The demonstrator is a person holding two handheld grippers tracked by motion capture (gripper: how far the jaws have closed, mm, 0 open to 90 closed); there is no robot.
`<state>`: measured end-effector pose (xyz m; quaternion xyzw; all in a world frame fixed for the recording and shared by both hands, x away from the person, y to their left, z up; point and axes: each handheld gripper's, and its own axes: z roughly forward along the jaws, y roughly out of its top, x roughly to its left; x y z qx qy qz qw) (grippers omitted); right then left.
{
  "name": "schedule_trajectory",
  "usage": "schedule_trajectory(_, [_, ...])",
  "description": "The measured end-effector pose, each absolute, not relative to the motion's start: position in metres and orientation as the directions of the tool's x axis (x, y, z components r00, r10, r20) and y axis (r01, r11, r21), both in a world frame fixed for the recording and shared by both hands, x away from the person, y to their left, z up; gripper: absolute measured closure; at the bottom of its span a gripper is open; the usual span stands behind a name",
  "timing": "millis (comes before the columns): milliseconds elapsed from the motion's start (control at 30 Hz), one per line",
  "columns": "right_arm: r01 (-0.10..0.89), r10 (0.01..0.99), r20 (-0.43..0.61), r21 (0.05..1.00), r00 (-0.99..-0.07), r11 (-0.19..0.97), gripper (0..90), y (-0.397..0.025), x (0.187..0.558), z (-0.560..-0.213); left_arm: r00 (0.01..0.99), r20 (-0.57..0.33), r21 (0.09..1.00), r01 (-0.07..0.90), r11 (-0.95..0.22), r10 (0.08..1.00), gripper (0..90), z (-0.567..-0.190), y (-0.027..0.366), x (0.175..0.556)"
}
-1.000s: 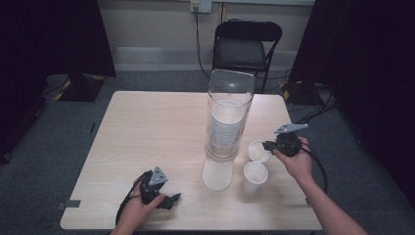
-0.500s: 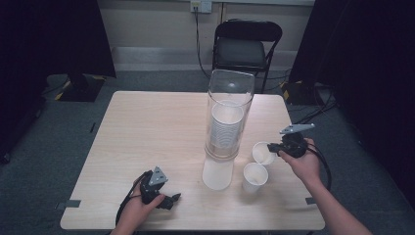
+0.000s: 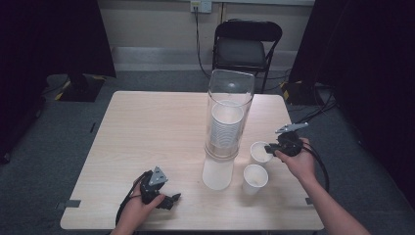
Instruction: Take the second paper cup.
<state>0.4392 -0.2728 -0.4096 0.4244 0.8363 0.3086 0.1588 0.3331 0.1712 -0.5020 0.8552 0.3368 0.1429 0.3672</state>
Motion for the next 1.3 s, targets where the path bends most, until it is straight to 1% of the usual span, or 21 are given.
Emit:
schedule_trajectory(33, [0.613,0.812,-0.007,0.653,-0.584,0.446,74.8,-0.273,0.441,-0.411,0.732,-0.003,0.724,0.471,-0.503,0.681,4.7,-0.502,0.171,0.333])
schedule_trajectory(100, [0.61,0.816,0.003,0.666,-0.578,0.43,74.1,-0.273,0.443,-0.412,0.733,-0.004,0.724,0.471,-0.503,0.68,4.6,-0.502,0.171,0.333])
schedule_trajectory(200, [0.608,0.823,0.001,0.674,-0.568,0.419,67.2,-0.273,0.444,-0.412,0.733,-0.005,0.724,0.471,-0.503,0.68,4.5,-0.502,0.171,0.333])
schedule_trajectory(267, [0.605,0.832,-0.003,0.684,-0.555,0.406,60.7,-0.274,0.443,-0.409,0.733,-0.005,0.725,0.471,-0.503,0.68,4.5,-0.502,0.171,0.333])
schedule_trajectory(300, [0.603,0.832,-0.002,0.688,-0.555,0.404,60.0,-0.275,0.443,-0.408,0.733,-0.005,0.724,0.471,-0.503,0.68,4.5,-0.502,0.171,0.333])
schedule_trajectory(333, [0.607,0.835,0.004,0.689,-0.55,0.397,57.1,-0.276,0.442,-0.407,0.733,-0.005,0.724,0.471,-0.503,0.68,4.5,-0.502,0.171,0.333])
schedule_trajectory(433, [0.59,0.844,-0.004,0.713,-0.537,0.379,43.4,-0.282,0.439,-0.402,0.734,-0.004,0.724,0.471,-0.504,0.68,4.5,-0.502,0.171,0.333])
schedule_trajectory(600, [0.565,0.849,0.013,0.752,-0.528,0.34,28.6,-0.294,0.428,-0.395,0.733,-0.004,0.724,0.471,-0.504,0.68,4.5,-0.502,0.171,0.333])
schedule_trajectory(867, [0.555,0.831,0.034,0.759,-0.556,0.34,18.9,-0.31,0.404,-0.398,0.733,-0.004,0.724,0.471,-0.504,0.68,4.5,-0.502,0.171,0.333])
schedule_trajectory(1033, [0.555,0.83,0.07,0.774,-0.554,0.305,15.9,-0.322,0.391,-0.401,0.733,-0.004,0.724,0.471,-0.504,0.68,4.5,-0.502,0.171,0.333])
schedule_trajectory(1100, [0.553,0.823,0.073,0.773,-0.564,0.311,14.6,-0.325,0.386,-0.405,0.733,-0.004,0.724,0.471,-0.504,0.68,4.5,-0.502,0.171,0.333])
schedule_trajectory(1300, [0.543,0.81,0.077,0.778,-0.581,0.316,14.8,-0.324,0.368,-0.422,0.733,-0.004,0.724,0.471,-0.504,0.68,4.5,-0.502,0.171,0.333])
